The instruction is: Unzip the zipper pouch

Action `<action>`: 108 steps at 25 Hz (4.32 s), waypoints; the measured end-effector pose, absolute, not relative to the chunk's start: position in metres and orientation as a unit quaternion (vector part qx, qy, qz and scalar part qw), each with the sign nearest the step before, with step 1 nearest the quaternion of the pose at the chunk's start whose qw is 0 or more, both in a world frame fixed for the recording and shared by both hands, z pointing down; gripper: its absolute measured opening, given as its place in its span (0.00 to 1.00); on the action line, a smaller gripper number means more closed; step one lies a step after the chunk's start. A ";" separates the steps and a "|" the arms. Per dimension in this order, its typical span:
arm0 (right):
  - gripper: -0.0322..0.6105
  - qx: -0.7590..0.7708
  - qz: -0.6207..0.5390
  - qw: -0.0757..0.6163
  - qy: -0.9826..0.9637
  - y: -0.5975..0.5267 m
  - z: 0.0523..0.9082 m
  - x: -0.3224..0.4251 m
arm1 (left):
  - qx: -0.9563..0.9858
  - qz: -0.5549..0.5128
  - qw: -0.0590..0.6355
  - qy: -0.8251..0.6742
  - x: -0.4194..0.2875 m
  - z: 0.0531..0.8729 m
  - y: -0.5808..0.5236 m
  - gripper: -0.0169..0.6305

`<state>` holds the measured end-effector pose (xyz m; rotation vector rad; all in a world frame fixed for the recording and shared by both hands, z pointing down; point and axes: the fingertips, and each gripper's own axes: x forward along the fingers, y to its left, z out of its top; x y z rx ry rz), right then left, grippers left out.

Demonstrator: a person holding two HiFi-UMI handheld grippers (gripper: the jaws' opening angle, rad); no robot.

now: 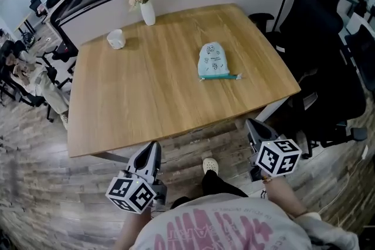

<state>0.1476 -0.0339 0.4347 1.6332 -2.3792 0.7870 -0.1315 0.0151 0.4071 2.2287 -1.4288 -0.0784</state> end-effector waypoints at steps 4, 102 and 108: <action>0.05 0.529 0.256 0.083 -0.805 -0.089 0.431 0.145 | 0.811 -0.030 0.240 -0.533 -0.128 0.402 -0.035 0.03; 0.07 0.043 0.084 0.160 -0.983 -0.207 0.298 0.017 | 0.967 0.023 0.042 -0.251 0.004 0.307 -0.212 0.18; 0.08 0.050 0.110 0.122 -0.985 -0.204 0.285 0.008 | 0.960 0.004 0.075 -0.268 -0.002 0.291 -0.199 0.05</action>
